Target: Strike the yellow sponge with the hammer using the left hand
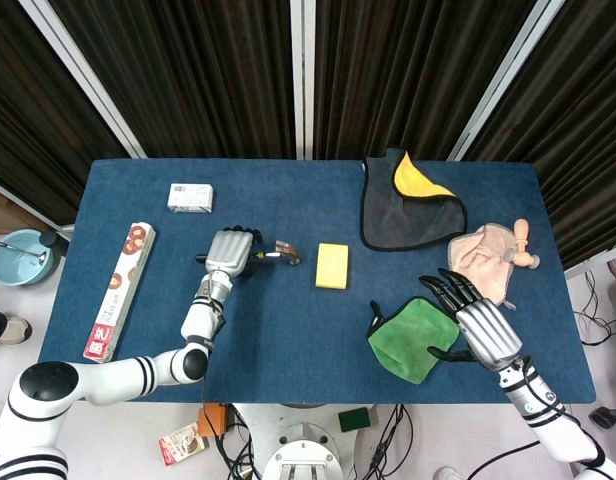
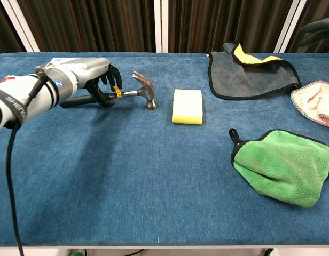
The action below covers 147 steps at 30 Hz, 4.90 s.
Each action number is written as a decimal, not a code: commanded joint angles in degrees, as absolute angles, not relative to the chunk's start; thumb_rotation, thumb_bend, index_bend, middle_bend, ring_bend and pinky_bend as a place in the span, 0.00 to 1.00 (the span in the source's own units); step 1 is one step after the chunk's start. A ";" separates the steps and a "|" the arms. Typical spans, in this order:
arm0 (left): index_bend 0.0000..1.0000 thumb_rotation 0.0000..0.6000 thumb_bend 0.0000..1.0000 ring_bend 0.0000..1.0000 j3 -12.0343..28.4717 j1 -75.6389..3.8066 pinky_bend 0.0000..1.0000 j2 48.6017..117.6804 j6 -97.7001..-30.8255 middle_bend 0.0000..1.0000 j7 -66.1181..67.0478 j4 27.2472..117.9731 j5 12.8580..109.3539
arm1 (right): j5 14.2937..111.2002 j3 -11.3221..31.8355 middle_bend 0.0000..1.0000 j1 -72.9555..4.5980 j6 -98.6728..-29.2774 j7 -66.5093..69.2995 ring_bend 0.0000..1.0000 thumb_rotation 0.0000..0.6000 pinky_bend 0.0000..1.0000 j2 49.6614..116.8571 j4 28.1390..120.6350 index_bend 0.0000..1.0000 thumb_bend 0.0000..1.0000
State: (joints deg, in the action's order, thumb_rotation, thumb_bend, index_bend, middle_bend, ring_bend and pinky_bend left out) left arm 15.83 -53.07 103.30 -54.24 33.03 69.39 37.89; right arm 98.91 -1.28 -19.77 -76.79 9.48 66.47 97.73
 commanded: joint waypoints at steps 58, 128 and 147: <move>0.59 1.00 0.60 0.46 15.12 -52.93 0.49 107.64 -53.22 0.57 31.08 62.77 44.58 | 98.40 -1.47 0.11 -19.48 -76.94 12.35 0.00 1.00 0.10 66.63 96.45 0.00 0.04; 0.88 1.00 0.89 0.93 15.70 -53.02 1.00 116.89 -63.18 0.89 -19.19 44.14 78.93 | 96.84 -1.42 0.14 -17.97 -76.94 11.31 0.00 1.00 0.08 65.71 97.78 0.00 0.04; 0.88 1.00 0.91 0.93 12.08 -54.52 1.00 121.71 -55.25 0.89 -9.90 34.99 78.96 | 96.23 -1.25 0.14 -18.13 -76.12 11.46 0.00 1.00 0.08 65.99 97.42 0.00 0.04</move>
State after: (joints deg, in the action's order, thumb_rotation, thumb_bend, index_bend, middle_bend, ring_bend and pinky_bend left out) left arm 12.27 -54.17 121.27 -55.71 -10.34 35.40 79.05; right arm 96.24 -1.24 -18.15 -76.09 11.45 66.02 97.41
